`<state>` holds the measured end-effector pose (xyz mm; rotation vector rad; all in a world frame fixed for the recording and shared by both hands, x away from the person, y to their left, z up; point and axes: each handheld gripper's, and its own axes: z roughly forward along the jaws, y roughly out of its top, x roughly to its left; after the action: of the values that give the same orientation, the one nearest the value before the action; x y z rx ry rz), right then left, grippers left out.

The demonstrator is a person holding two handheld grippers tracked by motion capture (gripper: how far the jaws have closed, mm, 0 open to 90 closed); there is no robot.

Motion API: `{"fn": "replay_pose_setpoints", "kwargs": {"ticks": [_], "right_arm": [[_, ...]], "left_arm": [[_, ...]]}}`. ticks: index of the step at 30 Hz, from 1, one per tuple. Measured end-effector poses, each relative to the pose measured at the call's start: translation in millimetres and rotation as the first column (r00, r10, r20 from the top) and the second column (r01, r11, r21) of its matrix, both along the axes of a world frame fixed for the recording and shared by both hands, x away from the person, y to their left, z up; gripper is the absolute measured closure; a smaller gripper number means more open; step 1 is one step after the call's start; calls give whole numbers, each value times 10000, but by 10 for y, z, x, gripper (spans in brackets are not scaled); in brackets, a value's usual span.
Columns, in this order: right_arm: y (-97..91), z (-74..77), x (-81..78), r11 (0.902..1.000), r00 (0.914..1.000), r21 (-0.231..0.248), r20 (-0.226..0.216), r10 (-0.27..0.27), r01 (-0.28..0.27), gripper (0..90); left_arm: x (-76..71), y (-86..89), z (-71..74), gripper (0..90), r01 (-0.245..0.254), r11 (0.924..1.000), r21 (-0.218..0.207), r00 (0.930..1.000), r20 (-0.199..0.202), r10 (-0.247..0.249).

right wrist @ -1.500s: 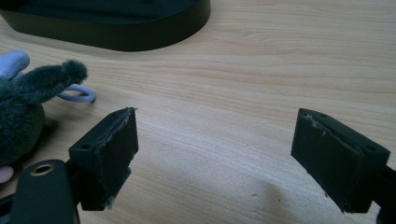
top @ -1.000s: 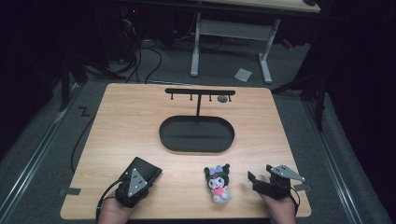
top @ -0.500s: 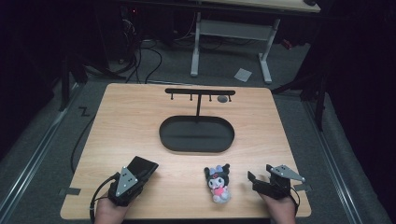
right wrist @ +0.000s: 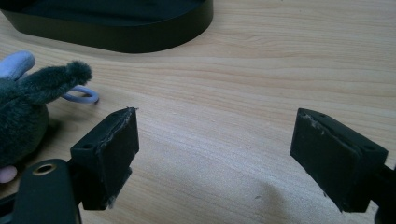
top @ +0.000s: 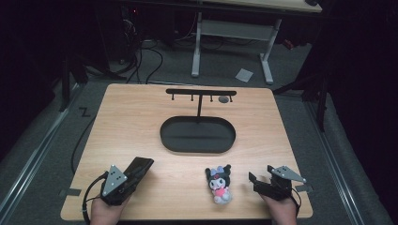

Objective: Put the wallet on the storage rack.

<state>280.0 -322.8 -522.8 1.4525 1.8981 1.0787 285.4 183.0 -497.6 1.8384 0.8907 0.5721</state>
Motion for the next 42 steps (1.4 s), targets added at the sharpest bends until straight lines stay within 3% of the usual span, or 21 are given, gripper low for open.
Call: {"fn": "replay_pose_setpoints", "kwargs": {"ticks": [10, 27, 35, 42], "right_arm": [[34, 1, -12, 10000, 9999, -52, 135, -17, 18, 154], [25, -1, -19, 9999, 9997, -105, 215, -96, 98, 163], [26, -6, -15, 9999, 9998, -122, 186, -77, 79, 163], [43, -11, -13, 9999, 9998, -129, 177, -40, 42, 164]], "left_arm": [[-6, 150, 60, 818, -358, 9958, -849, 9991, 201, 376], [-57, 200, 147, 825, -378, 9908, -1303, 9975, 538, 451], [-74, 202, 186, 826, -165, 9807, -1950, 9989, 401, 248], [-102, 157, 223, 826, 129, 9740, -2261, 9988, 498, -17]]}}
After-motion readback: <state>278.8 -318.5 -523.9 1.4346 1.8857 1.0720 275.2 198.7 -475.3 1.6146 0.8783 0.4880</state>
